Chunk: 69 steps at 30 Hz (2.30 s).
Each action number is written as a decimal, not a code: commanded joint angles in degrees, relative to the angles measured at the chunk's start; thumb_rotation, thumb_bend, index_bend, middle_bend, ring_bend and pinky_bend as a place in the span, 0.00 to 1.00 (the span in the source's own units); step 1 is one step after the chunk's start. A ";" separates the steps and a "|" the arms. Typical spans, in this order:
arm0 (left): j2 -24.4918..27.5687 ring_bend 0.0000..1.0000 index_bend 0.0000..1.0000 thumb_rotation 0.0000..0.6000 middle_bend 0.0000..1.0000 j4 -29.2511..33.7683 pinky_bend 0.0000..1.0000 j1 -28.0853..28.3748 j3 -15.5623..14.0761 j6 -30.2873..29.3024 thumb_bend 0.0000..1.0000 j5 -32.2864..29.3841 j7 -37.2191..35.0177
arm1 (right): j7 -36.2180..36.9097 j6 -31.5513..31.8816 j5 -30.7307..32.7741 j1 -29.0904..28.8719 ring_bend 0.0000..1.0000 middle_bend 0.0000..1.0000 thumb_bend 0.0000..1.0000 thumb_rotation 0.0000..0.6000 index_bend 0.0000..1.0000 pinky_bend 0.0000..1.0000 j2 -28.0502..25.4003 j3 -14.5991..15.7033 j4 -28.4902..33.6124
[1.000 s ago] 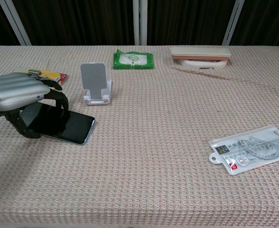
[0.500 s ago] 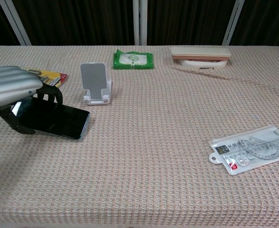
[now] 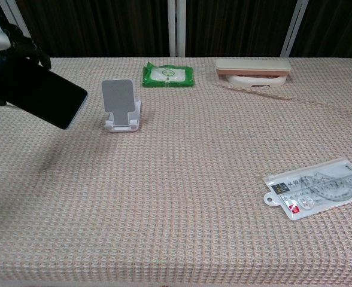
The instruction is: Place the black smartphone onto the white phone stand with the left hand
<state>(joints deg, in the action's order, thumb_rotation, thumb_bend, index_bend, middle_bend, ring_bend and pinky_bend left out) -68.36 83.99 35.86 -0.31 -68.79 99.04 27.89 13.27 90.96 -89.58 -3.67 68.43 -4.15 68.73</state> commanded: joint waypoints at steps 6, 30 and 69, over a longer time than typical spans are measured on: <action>-0.04 0.53 0.57 1.00 0.59 -11.61 0.46 4.56 -0.19 -5.79 0.38 14.96 8.55 | -0.43 0.94 -0.32 0.14 0.00 0.00 0.16 1.00 0.00 0.00 -0.11 -0.10 0.61; -2.17 0.52 0.55 1.00 0.58 -6.77 0.44 21.87 3.27 17.02 0.45 22.71 23.67 | 0.38 2.72 0.35 1.78 0.00 0.00 0.16 1.00 0.00 0.00 -0.48 -0.16 1.71; -10.13 0.41 0.55 1.00 0.52 -20.66 0.39 28.73 -3.52 17.81 0.45 23.67 15.63 | 3.11 2.75 2.39 3.56 0.00 0.00 0.16 1.00 0.00 0.00 -0.07 -0.91 -0.54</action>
<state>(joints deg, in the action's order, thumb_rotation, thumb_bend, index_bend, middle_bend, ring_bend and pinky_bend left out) -78.39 63.37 64.60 -3.71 -50.98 122.72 43.54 16.41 93.75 -87.24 -0.13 68.33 -5.07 68.22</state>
